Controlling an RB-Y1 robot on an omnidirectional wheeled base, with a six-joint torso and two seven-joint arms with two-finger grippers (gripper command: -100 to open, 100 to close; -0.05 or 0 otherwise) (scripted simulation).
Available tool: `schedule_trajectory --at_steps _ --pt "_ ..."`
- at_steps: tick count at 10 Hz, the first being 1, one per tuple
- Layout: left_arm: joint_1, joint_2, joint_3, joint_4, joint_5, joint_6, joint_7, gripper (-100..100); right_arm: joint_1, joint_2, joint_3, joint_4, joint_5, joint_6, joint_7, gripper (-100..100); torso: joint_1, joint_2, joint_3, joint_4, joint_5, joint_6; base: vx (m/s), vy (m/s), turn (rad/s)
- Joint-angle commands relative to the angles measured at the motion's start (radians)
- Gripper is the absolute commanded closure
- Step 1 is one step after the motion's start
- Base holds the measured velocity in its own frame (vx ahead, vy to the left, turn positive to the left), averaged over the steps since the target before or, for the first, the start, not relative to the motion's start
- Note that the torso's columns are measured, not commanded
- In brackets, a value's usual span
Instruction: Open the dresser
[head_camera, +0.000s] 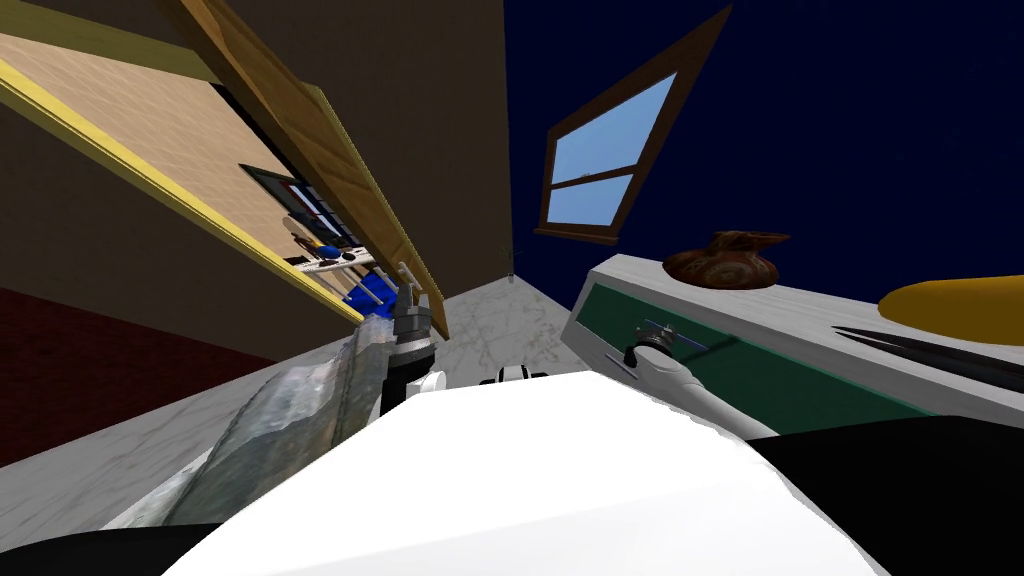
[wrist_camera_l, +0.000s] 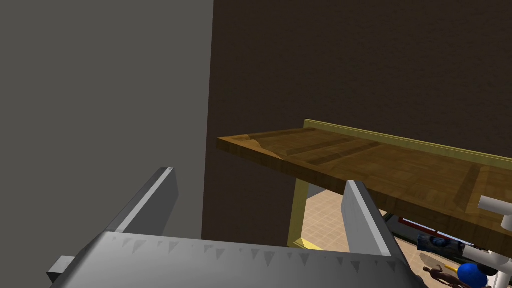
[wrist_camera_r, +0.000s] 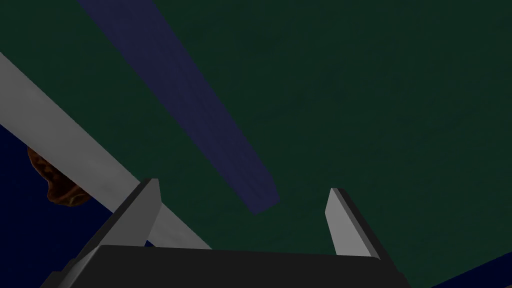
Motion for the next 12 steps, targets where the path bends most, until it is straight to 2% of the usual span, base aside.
schedule_trajectory --at_steps 1,2,4,8,9,10,11,12 --pt "0.0 0.0 0.0 0.0 0.0 0.0 0.0 0 -0.002 0.0 -0.001 0.005 -0.001 -0.001 -0.001 -100 -0.004 -0.003 -0.002 -0.001 -0.001 0.0 0.024 -0.055 0.015" --pt "0.0 0.0 0.0 0.0 0.0 0.0 0.0 0 -0.002 0.0 -0.001 0.005 -0.001 -0.002 -0.001 100 -0.002 -0.001 -0.001 -0.001 -0.001 0.0 0.003 -0.009 -0.001" --pt "0.0 0.0 0.0 0.0 0.0 0.0 0.0 0 0.0 -0.005 -0.002 -0.004 -0.005 -0.005 0.003 100 0.003 0.002 0.002 -0.001 -0.003 -0.002 -0.036 0.125 -0.044" --pt "0.0 0.0 0.0 0.0 0.0 0.0 0.0 0 0.002 -0.01 -0.003 -0.016 -0.01 -0.007 0.009 100 -0.004 0.001 0.001 0.0 -0.001 0.0 -0.094 0.157 -0.02" --pt "0.0 0.0 0.0 0.0 0.0 0.0 0.0 0 0.003 -0.01 -0.003 -0.016 -0.01 -0.007 0.009 -100 -0.008 -0.002 -0.001 -0.001 -0.002 0.0 -0.012 0.018 -0.001" --pt "0.0 0.0 0.0 0.0 0.0 0.0 0.0 0 0.009 -0.028 -0.003 -0.033 -0.004 -0.024 0.006 -100 -0.009 -0.003 -0.002 -0.001 -0.003 0.0 0.096 -0.021 -0.179" --pt "0.0 0.0 0.0 0.0 0.0 0.0 0.0 0 0.008 -0.02 -0.003 -0.027 -0.008 -0.015 0.008 -100 -0.008 -0.007 -0.004 -0.002 -0.002 0.0 0.063 -0.015 -0.049" --pt "0.0 0.0 0.0 0.0 0.0 0.0 0.0 0 0.009 -0.022 -0.004 -0.029 -0.007 -0.017 0.008 100 -0.004 -0.002 -0.002 -0.001 -0.001 -0.001 0.0 0.0 0.0"
